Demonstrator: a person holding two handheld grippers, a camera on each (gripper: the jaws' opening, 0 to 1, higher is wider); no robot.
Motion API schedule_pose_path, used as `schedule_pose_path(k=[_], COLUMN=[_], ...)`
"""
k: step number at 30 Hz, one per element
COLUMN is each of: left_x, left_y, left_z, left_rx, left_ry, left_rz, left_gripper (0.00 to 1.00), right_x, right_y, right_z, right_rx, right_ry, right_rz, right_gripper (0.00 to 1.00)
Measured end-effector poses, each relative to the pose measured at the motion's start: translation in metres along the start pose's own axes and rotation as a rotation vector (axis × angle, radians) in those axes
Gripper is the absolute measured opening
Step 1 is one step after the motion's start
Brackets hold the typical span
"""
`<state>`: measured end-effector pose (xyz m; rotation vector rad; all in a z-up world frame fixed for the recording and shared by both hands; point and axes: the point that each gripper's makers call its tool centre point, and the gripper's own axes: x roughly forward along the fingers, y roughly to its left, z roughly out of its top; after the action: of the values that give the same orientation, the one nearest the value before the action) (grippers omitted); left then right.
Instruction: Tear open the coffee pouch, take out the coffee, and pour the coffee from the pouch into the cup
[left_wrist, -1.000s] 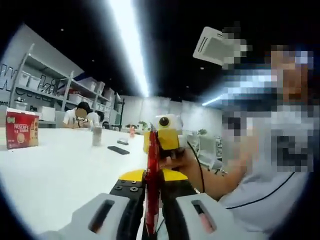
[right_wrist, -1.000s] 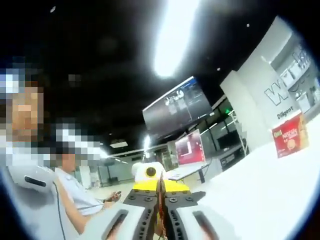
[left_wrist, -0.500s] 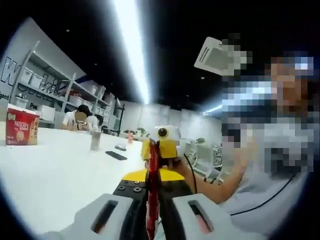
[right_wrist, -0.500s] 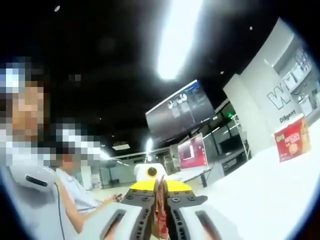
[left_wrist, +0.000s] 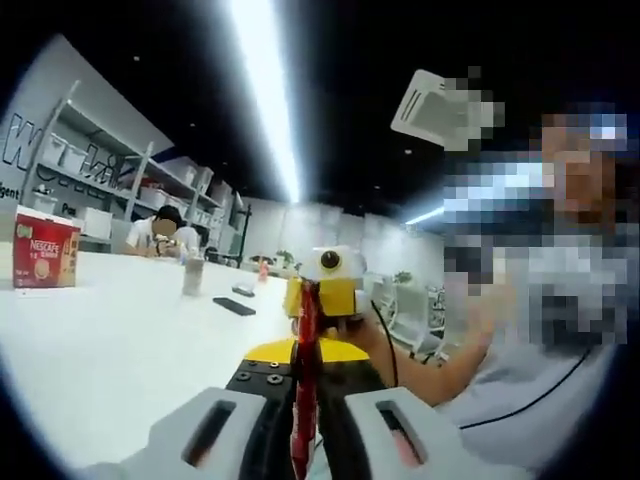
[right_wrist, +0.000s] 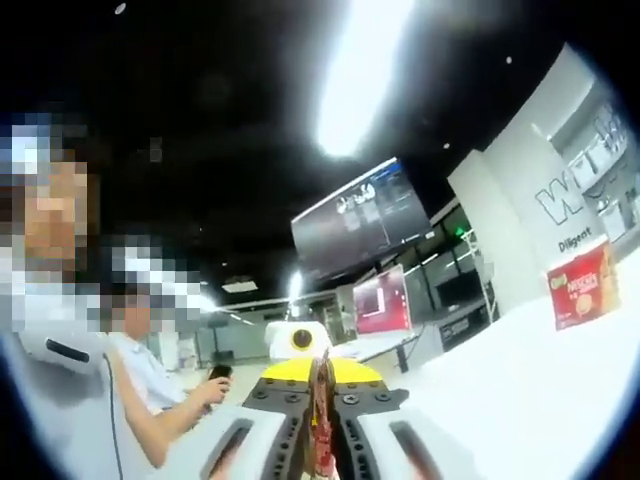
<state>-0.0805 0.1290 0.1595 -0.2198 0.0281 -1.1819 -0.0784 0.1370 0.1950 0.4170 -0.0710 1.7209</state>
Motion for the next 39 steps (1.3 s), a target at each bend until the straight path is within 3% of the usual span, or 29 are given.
schedule_pose_path(k=[5, 11, 14, 17, 19, 28, 39], left_x=[0.002, -0.002, -0.011, -0.021, -0.02, -0.012, -0.006], left_y=[-0.001, 0.002, 0.001, -0.012, -0.019, -0.035, -0.045], left_z=[-0.001, 0.002, 0.011, 0.028, 0.029, 0.022, 0.014], left_rx=[0.002, 0.063, 0.075, 0.067, 0.067, 0.1, 0.115], left_ry=[0.003, 0.0, -0.023, -0.091, -0.097, -0.075, -0.049], left_rz=[0.002, 0.025, 0.022, -0.013, -0.025, -0.04, -0.059], left_gripper=[0.1, 0.12, 0.11, 0.11, 0.11, 0.05, 0.05], right_x=[0.0, -0.001, -0.002, -0.002, -0.001, 0.001, -0.004], right_y=[0.0, 0.003, 0.005, 0.013, 0.017, 0.028, 0.031], right_z=[0.0, 0.0, -0.002, -0.007, -0.01, -0.02, -0.022], right_rx=[-0.031, -0.046, -0.033, 0.006, 0.007, -0.008, -0.038], right_ry=[0.017, 0.039, 0.05, 0.082, 0.097, 0.151, 0.174], right_rz=[-0.019, -0.031, -0.019, 0.018, 0.034, 0.078, 0.095], right_gripper=[0.03, 0.02, 0.02, 0.02, 0.02, 0.02, 0.02])
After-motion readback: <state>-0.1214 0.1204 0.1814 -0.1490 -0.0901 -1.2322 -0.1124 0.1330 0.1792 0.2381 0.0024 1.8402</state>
